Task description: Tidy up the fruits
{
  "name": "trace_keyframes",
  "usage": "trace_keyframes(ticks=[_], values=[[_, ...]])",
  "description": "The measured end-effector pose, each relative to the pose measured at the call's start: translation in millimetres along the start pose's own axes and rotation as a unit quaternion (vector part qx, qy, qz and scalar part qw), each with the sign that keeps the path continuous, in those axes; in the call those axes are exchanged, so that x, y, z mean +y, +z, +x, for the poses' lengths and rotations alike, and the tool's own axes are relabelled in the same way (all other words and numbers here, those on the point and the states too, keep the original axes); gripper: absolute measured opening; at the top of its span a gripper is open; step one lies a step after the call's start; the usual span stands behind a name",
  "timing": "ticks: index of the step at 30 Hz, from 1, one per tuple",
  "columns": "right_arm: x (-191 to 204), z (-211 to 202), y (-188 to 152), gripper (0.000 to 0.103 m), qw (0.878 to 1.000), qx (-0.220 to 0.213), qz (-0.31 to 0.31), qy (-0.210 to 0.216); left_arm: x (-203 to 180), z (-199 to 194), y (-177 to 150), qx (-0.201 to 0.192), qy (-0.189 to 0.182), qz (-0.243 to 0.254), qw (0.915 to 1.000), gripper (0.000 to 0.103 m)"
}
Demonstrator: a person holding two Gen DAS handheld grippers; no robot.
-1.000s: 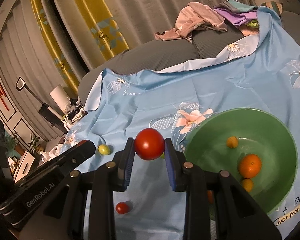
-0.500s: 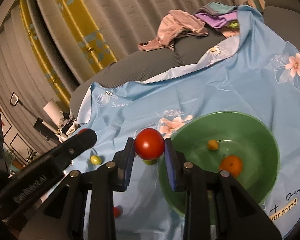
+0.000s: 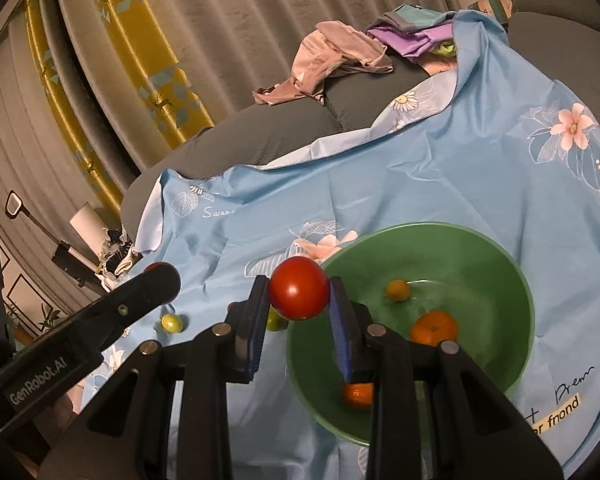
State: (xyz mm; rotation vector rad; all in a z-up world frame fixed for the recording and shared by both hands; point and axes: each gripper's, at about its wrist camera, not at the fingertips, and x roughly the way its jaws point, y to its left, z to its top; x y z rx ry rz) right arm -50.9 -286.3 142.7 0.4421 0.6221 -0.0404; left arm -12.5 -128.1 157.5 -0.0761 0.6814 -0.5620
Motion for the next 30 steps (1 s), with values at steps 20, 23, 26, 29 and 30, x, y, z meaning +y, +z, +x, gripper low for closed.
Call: trace_keyframes(ticks=[20, 23, 26, 29, 30], values=[[-26.0, -10.8, 4.6, 0.030, 0.999, -0.015, 0.035, -0.037, -12.3, 22.8, -10.0, 0.035, -0.020, 0.020, 0.9990, 0.030], [-32.4, -11.7, 4.7, 0.030, 0.998, -0.015, 0.044, -0.042, -16.5, 26.7, -10.3, 0.043, -0.024, 0.029, 0.9984, 0.030], [-35.8, -13.1, 4.3, 0.030, 0.998, -0.016, 0.049, -0.045, -17.1, 29.4, -11.6, 0.045, -0.027, 0.027, 0.9982, 0.030], [-40.6, -12.9, 4.7, 0.030, 0.997, -0.015, 0.054, -0.054, -17.5, 33.7, -14.2, 0.050, -0.025, 0.027, 0.9981, 0.030], [-41.8, -12.3, 5.5, 0.030, 0.997, -0.014, 0.056, -0.057, -17.8, 35.5, -15.0, 0.052, -0.024, 0.028, 0.9980, 0.030]])
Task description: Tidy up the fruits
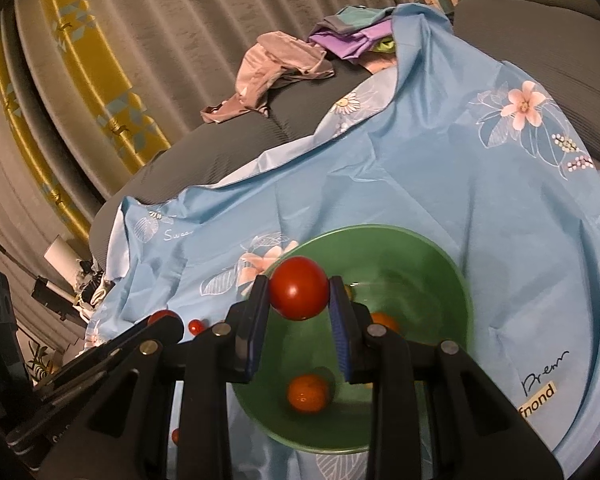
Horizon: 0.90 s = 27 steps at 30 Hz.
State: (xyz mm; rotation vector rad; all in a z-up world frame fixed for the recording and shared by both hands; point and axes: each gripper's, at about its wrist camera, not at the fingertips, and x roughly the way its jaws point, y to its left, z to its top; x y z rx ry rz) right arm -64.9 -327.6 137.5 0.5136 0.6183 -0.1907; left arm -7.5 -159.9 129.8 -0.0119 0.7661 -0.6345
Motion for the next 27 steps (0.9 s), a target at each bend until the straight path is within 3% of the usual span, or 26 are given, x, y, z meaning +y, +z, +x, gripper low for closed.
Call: trace_keyframes(ticks=[9, 27], values=[[-7.2, 1.9, -0.7, 0.030, 1.000, 0.002, 0.005, -0.030, 0.2, 14.6, -4.7, 0.015, -0.011, -0.002, 0.9998, 0.030], [-15.3, 16.0, -2.2, 0.031, 0.999, 0.024, 0.011, -0.045, -4.5, 34.0, -14.6, 0.036, -0.010, 0.006, 0.9993, 0.030]])
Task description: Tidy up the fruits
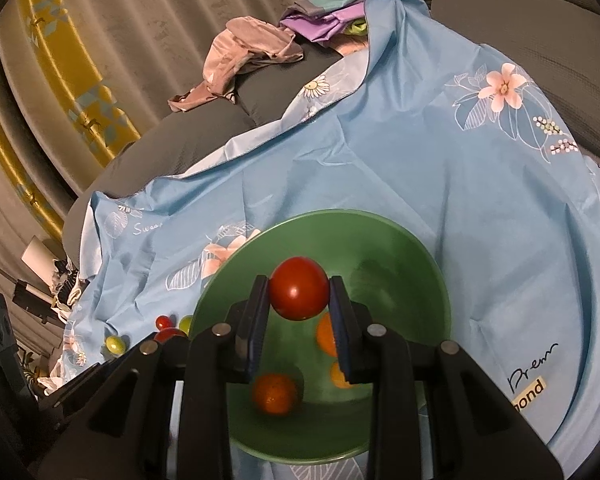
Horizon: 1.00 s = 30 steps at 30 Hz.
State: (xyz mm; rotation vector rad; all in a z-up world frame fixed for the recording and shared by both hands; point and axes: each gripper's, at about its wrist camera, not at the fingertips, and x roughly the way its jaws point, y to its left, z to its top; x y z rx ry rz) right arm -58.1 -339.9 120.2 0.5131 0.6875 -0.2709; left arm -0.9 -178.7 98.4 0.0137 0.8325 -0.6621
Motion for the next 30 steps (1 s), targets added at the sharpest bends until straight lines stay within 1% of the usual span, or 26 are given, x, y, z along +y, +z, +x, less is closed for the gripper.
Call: trace_keyframes(ticks=[3, 5, 13, 15, 17, 23, 27, 30], values=[[-1.2, 3.2, -0.3, 0.031, 1.000, 0.005, 0.001, 0.000, -2.6, 2.7, -2.9, 0.003, 0.000, 0.005, 1.0000, 0.030], [-2.5, 5.1, -0.6, 0.031, 1.000, 0.008, 0.001, -0.008, -3.9, 3.8, -3.9, 0.005, 0.001, 0.007, 1.0000, 0.030], [-4.9, 8.9, -1.1, 0.031, 1.000, 0.014, 0.000, -0.021, -2.9, 8.0, -5.7, 0.012, -0.005, 0.004, 0.9999, 0.030], [-4.6, 9.4, -1.1, 0.031, 1.000, 0.015, -0.002, -0.024, -1.0, 10.9, -5.9, 0.025, -0.025, -0.009, 0.9993, 0.030], [-4.7, 8.8, -0.8, 0.031, 1.000, 0.014, -0.002, -0.023, 0.1, 12.4, -6.0, 0.031, -0.034, -0.016, 0.9988, 0.030], [-5.1, 9.5, -1.4, 0.031, 1.000, 0.017, -0.002, -0.026, -0.6, 13.3, -7.3, 0.032, -0.032, -0.015, 0.9988, 0.030], [-7.6, 12.0, -2.1, 0.031, 0.999, 0.022, 0.000, -0.027, -0.9, 14.3, -8.1, 0.032, -0.024, -0.010, 0.9992, 0.030], [-8.6, 18.6, -3.2, 0.031, 0.999, 0.032, 0.003, -0.024, -2.4, 15.1, -8.9, 0.032, -0.024, -0.008, 0.9992, 0.030]])
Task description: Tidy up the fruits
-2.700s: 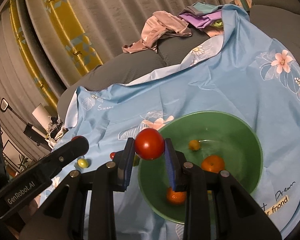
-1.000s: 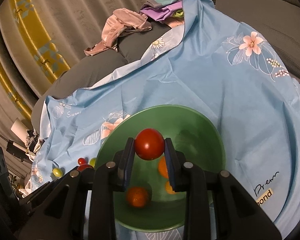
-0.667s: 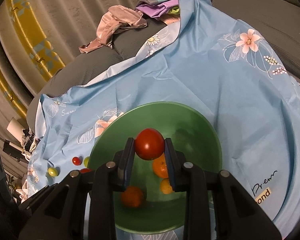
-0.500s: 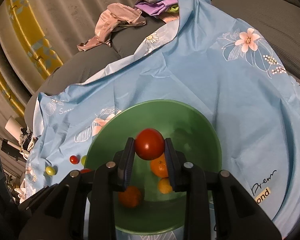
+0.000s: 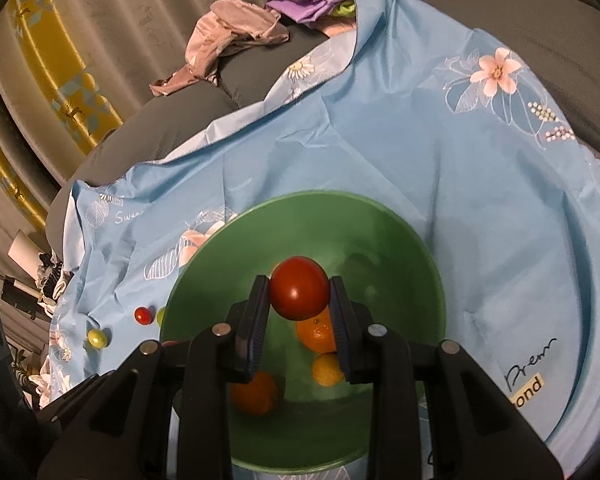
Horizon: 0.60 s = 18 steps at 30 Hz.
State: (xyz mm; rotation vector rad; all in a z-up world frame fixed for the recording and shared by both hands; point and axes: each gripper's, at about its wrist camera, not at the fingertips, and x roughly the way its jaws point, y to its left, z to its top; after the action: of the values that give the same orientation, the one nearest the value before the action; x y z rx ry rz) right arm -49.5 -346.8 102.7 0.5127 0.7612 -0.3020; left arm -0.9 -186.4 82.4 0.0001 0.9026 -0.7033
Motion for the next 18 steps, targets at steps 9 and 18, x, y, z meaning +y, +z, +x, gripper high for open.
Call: trace_keyframes(ticks=[9, 18], values=[[-1.4, 10.9, -2.3, 0.031, 1.000, 0.018, -0.003, -0.006, -1.8, 3.2, -1.8, -0.003, 0.011, 0.004, 0.9999, 0.030], [-1.8, 15.5, -2.5, 0.031, 0.999, 0.026, -0.009, -0.020, -3.2, 6.5, -3.2, -0.002, 0.017, 0.012, 0.9998, 0.030]])
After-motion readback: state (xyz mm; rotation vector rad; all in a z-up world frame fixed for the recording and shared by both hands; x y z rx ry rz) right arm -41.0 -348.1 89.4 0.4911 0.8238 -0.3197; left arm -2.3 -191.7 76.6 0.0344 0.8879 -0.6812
